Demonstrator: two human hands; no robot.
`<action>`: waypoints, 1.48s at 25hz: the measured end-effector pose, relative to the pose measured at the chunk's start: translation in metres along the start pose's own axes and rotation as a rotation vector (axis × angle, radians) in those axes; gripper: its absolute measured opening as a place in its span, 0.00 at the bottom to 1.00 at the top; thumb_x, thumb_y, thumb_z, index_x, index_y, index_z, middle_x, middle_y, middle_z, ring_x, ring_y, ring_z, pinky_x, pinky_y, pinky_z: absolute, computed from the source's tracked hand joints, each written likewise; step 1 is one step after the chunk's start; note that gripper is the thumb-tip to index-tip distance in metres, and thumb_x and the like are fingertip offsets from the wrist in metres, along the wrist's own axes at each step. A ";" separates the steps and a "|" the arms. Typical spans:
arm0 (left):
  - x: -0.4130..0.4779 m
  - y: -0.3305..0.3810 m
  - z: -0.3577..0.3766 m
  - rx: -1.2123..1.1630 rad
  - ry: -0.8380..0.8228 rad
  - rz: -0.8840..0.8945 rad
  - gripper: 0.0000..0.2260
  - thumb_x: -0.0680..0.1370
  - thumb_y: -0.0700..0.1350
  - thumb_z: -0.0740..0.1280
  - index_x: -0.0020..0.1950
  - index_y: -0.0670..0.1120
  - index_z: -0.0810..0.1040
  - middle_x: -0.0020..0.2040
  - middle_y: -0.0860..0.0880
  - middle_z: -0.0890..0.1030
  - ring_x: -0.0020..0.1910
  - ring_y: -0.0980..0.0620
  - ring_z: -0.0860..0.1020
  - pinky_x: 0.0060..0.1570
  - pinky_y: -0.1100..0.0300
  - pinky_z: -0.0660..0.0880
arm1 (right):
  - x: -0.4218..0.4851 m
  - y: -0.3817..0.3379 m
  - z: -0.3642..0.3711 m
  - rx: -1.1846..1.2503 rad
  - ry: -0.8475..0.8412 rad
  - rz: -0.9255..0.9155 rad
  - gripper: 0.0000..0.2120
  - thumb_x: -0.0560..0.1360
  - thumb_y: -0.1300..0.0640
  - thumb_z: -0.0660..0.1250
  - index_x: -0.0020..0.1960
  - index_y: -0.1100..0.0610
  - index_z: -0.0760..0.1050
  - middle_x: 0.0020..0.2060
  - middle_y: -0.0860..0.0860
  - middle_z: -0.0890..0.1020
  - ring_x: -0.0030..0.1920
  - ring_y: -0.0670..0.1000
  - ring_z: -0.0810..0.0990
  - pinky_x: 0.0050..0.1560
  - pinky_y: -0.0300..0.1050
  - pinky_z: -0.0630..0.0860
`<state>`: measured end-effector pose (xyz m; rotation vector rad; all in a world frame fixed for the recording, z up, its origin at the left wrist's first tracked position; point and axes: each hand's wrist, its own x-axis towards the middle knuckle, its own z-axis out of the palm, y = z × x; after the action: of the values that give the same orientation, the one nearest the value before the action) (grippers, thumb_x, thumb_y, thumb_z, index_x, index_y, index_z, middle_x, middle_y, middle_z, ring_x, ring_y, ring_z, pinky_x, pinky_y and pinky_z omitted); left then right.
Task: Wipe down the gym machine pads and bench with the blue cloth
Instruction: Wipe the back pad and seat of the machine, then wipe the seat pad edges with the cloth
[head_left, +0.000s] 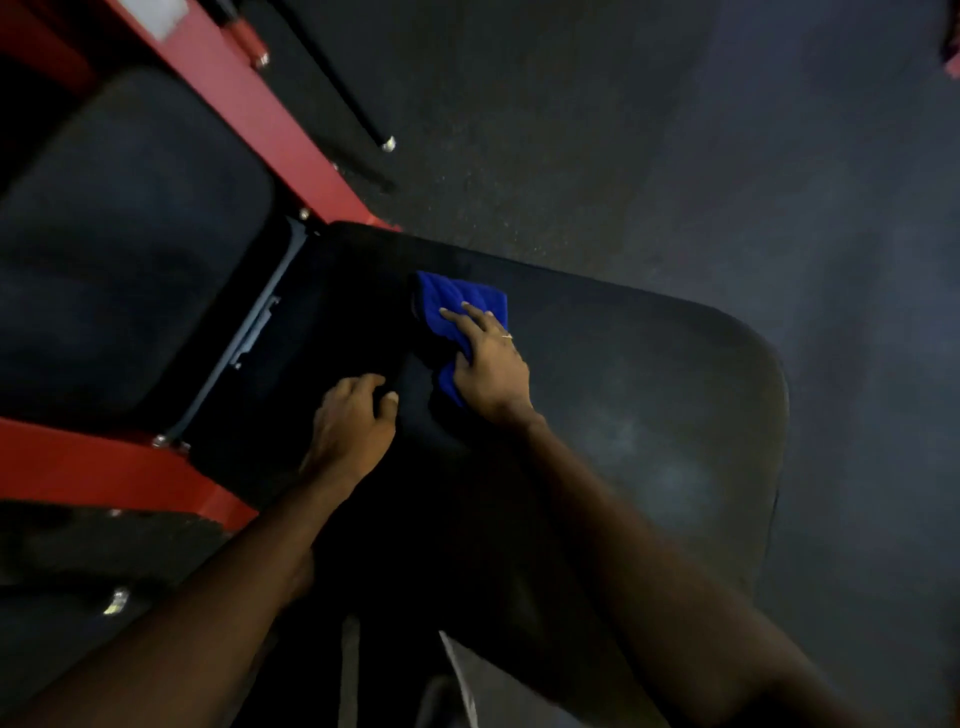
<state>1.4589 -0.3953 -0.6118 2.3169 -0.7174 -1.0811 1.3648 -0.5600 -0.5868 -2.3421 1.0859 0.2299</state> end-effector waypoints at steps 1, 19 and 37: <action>-0.007 0.013 -0.027 0.029 0.009 0.032 0.17 0.83 0.51 0.58 0.66 0.43 0.75 0.64 0.37 0.76 0.64 0.36 0.73 0.64 0.45 0.70 | -0.008 -0.013 -0.022 0.084 0.074 0.033 0.28 0.77 0.61 0.63 0.75 0.44 0.68 0.77 0.47 0.65 0.77 0.53 0.63 0.71 0.55 0.67; -0.258 0.267 -0.281 -0.001 0.327 0.331 0.26 0.85 0.55 0.49 0.56 0.43 0.83 0.56 0.42 0.83 0.59 0.43 0.78 0.60 0.51 0.71 | -0.244 -0.126 -0.372 0.385 0.390 -0.126 0.22 0.78 0.60 0.66 0.71 0.47 0.74 0.68 0.48 0.76 0.68 0.51 0.74 0.66 0.44 0.70; -0.327 0.396 -0.119 -0.070 0.543 0.153 0.33 0.81 0.65 0.43 0.56 0.50 0.84 0.56 0.44 0.83 0.59 0.44 0.78 0.64 0.45 0.71 | -0.300 0.050 -0.505 0.305 0.254 -0.416 0.23 0.77 0.59 0.66 0.70 0.44 0.74 0.69 0.47 0.75 0.70 0.50 0.72 0.69 0.46 0.69</action>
<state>1.2728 -0.4592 -0.1228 2.2954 -0.6121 -0.3691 1.0938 -0.6628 -0.0730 -2.2875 0.6577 -0.3701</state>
